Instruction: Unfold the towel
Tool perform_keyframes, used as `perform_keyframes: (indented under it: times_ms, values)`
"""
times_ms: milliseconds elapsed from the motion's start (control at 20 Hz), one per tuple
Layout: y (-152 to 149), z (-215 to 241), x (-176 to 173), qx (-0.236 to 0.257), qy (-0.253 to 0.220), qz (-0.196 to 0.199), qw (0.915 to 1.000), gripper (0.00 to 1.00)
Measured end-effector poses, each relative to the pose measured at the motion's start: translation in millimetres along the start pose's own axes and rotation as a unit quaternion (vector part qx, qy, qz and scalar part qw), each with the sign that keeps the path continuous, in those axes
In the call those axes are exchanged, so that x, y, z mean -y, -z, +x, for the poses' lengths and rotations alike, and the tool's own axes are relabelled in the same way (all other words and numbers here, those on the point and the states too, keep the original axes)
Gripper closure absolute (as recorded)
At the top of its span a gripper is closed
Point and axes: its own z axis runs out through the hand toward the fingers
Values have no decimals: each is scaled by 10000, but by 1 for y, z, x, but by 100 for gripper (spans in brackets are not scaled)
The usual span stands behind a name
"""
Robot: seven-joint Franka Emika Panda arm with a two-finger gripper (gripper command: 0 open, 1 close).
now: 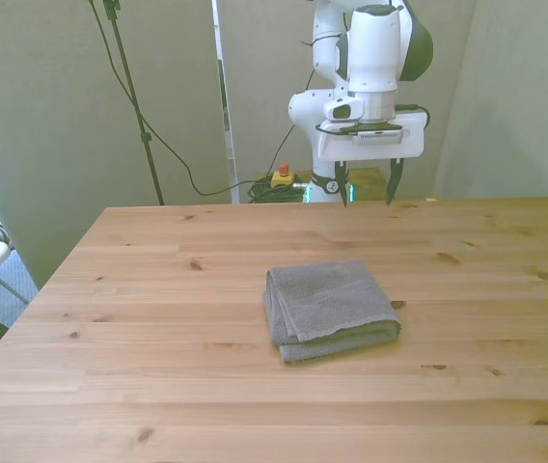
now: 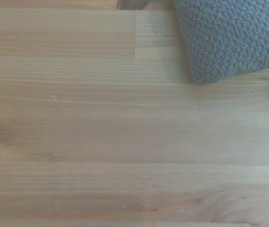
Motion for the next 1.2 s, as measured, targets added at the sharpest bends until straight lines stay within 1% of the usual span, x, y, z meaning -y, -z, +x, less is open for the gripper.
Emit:
perform_keyframes:
  times_ms: [150, 250, 350, 550, 700, 800, 950, 1100, 1200]
  values:
    - [-2, 3, -1, 36, -49, 11, 10000, 0]
    - [0, 19, -5, 0, -205, 65, 9998, 0]
    - [5, 55, -14, -124, -443, 153, 9988, 0]
    - [10, 150, -48, -268, -941, 232, 9949, 0]
    - [2, 209, -65, -230, -1298, 345, 9907, 0]
    - [-10, 235, -69, -147, -1478, 440, 9879, 0]
    - [-33, 256, -70, -70, -1604, 570, 9854, 0]
    - [-52, 260, -68, -13, -1566, 677, 9853, 0]
    - [-58, 260, -66, 20, -1519, 721, 9858, 0]
